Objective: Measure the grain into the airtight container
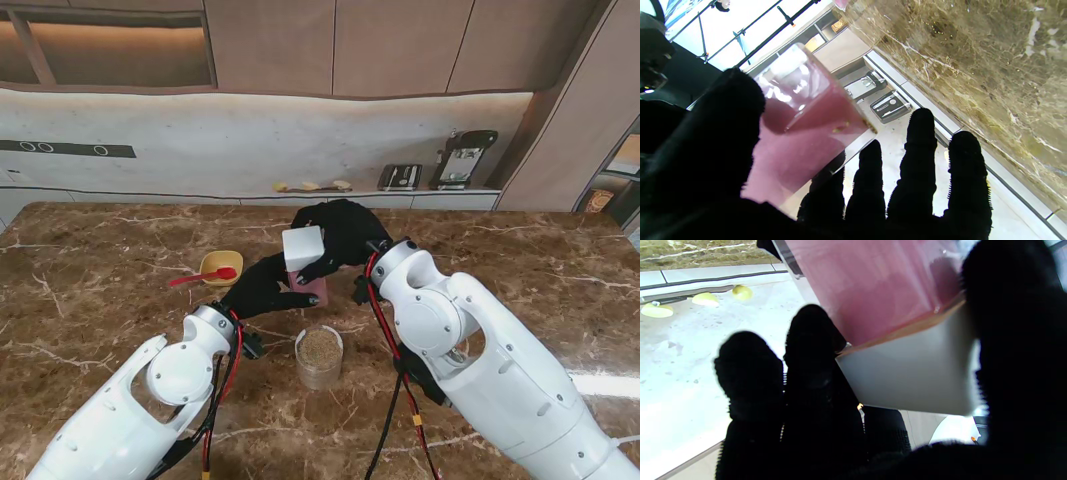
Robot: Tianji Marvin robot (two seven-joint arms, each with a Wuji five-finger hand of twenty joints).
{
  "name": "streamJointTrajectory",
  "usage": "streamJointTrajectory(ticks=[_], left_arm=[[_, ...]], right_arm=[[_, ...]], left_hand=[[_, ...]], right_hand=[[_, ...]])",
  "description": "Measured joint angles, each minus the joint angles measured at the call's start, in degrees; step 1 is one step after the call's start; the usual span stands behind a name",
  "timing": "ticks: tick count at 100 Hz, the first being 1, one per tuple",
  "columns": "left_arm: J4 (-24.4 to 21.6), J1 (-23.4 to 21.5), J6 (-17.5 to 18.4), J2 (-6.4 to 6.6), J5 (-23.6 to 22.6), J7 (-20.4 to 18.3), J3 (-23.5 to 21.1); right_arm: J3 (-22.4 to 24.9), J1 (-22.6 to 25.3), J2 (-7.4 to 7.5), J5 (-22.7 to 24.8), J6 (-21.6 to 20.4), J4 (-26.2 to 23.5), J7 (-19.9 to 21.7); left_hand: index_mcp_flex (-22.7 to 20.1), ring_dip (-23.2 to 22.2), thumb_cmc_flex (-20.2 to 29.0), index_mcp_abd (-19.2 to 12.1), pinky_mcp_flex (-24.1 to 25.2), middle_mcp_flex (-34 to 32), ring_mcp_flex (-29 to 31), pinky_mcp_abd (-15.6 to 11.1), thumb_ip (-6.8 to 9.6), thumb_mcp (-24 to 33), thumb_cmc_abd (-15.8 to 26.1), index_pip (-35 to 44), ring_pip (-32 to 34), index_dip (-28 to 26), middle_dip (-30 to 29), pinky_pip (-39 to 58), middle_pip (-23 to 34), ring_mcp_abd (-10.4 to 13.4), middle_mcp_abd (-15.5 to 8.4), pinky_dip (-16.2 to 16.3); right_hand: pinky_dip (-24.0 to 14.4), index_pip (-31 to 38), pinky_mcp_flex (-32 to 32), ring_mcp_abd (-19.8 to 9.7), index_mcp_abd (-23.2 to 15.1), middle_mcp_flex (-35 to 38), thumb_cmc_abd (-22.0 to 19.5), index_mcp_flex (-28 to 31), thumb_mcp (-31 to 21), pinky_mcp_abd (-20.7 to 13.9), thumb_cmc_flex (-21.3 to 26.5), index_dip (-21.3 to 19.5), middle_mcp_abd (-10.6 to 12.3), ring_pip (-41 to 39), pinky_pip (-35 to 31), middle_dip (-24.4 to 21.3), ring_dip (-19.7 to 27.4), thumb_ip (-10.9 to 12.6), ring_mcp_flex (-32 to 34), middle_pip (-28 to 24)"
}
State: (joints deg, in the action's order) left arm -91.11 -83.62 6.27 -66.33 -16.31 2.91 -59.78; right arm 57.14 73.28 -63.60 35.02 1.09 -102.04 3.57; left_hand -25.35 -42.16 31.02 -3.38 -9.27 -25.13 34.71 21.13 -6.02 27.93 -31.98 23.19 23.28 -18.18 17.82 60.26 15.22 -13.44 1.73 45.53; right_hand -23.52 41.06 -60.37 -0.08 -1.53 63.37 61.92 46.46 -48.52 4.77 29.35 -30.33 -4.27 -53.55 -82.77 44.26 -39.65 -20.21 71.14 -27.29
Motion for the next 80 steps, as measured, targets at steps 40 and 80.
streamJointTrajectory(ticks=[40, 80], left_arm=[[2.4, -0.8, 7.8, -1.06, 13.6, 0.1, 0.1], [2.4, -1.1, 6.6, -2.15, 17.5, 2.7, 1.3]], right_arm=[[0.9, 1.5, -0.81, -6.5, 2.1, -1.6, -1.7], [0.4, 1.7, -1.32, -6.5, 2.0, -1.3, -3.3]], left_hand=[[5.3, 2.2, 0.0, -0.2, -9.0, 2.9, 7.8, 0.2, 0.57, 5.2, -2.5, 0.1, 4.8, 0.2, -1.8, 6.3, 2.0, -1.0, 0.3, -1.9], [5.2, -13.6, 6.8, -0.4, -13.4, -14.7, 14.9, -0.4, -4.45, 16.9, -7.5, 19.1, 17.5, -20.8, 15.9, 11.1, 9.6, -0.2, -0.6, -2.1]], right_hand=[[0.0, 0.0, 0.0, 0.2, 0.0, 0.0, 0.0, 0.0, 0.0, 0.1, 0.0, 0.0, 0.0, -0.1, 0.0, 0.0, 0.0, 0.0, 0.0, 0.0], [0.0, 0.0, 0.0, 0.9, 0.0, -0.2, 0.0, 0.0, 0.0, 0.6, 0.0, 0.0, 0.0, -0.4, 0.0, 0.0, 0.0, 0.0, 0.0, 0.5]])
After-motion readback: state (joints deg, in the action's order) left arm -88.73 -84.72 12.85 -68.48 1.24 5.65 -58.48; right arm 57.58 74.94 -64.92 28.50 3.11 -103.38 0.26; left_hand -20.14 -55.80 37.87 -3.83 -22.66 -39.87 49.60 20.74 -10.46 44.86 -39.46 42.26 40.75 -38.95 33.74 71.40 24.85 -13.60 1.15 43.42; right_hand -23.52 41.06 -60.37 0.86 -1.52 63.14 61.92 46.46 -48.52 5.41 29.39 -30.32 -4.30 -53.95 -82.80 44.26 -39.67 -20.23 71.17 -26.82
